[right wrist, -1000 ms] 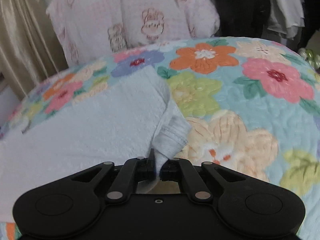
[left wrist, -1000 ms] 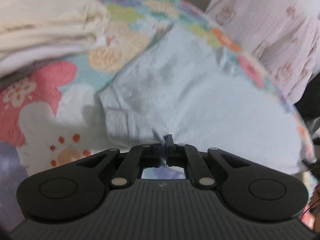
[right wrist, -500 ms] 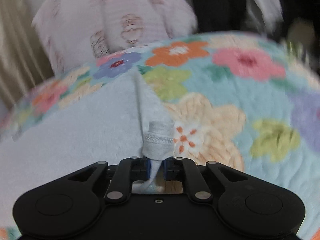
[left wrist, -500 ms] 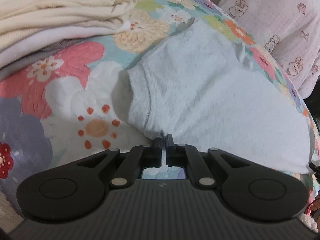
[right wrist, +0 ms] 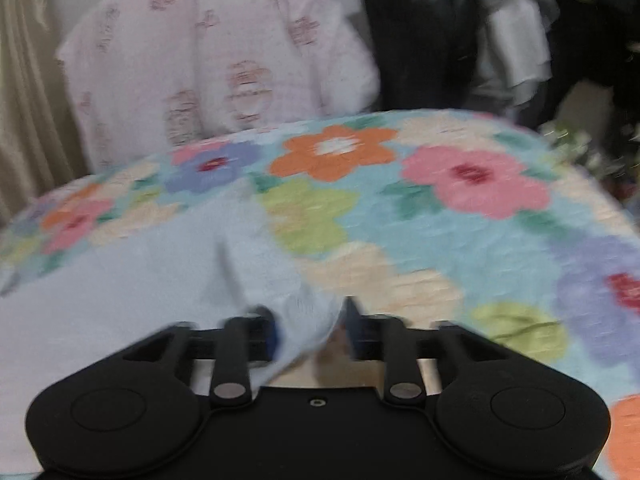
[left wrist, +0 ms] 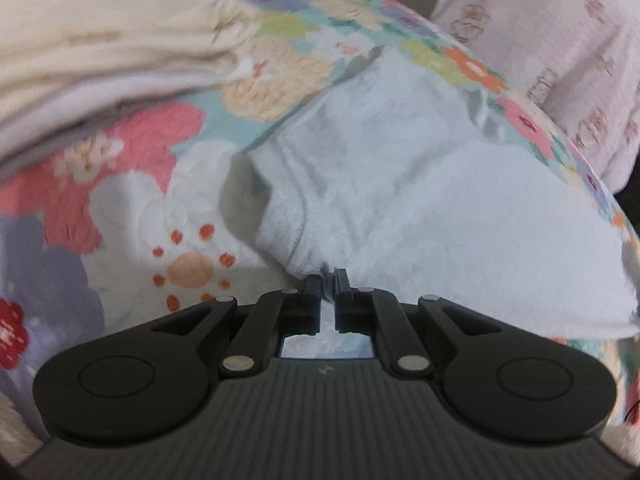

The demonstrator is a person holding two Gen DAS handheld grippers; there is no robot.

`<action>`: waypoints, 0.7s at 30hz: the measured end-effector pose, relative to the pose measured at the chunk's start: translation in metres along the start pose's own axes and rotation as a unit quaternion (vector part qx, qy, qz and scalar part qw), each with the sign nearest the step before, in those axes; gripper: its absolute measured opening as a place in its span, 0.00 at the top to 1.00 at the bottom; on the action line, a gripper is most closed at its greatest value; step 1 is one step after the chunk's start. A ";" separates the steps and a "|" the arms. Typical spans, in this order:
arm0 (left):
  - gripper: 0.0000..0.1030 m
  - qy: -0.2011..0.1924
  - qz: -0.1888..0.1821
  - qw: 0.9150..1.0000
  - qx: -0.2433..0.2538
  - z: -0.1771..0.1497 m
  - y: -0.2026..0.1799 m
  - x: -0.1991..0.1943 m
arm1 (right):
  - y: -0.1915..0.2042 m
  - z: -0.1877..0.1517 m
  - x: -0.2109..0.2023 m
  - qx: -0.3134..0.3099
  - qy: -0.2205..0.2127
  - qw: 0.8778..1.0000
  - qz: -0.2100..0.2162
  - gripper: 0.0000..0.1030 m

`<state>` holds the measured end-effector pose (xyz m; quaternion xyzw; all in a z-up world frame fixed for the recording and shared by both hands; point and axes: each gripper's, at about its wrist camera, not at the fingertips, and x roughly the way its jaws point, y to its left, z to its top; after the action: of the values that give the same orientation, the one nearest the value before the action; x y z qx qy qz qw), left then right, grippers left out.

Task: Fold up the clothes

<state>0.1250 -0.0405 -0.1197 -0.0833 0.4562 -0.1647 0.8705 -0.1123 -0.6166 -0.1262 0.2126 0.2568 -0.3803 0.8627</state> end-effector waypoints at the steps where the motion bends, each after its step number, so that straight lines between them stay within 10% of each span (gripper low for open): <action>1: 0.95 -0.009 0.000 1.000 0.012 0.001 -0.007 -0.009 | -0.010 0.001 -0.001 0.020 0.005 1.000 0.005 0.51; 7: 0.92 -0.064 -0.024 0.994 0.086 0.006 -0.059 -0.060 | -0.028 0.002 -0.009 0.065 0.029 0.997 0.005 0.60; 12: 0.91 -0.016 -0.087 0.992 0.086 0.008 -0.097 -0.033 | -0.064 -0.012 -0.023 0.224 0.051 0.970 0.074 0.59; 21: 0.88 0.090 -0.211 0.951 0.206 -0.016 -0.247 0.045 | -0.003 -0.048 -0.035 -0.036 0.027 0.998 0.039 0.64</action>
<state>0.0833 -0.2864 -0.0907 0.0187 0.4607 -0.4416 0.7697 -0.1481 -0.5723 -0.1424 0.2019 0.2846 -0.3308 0.8768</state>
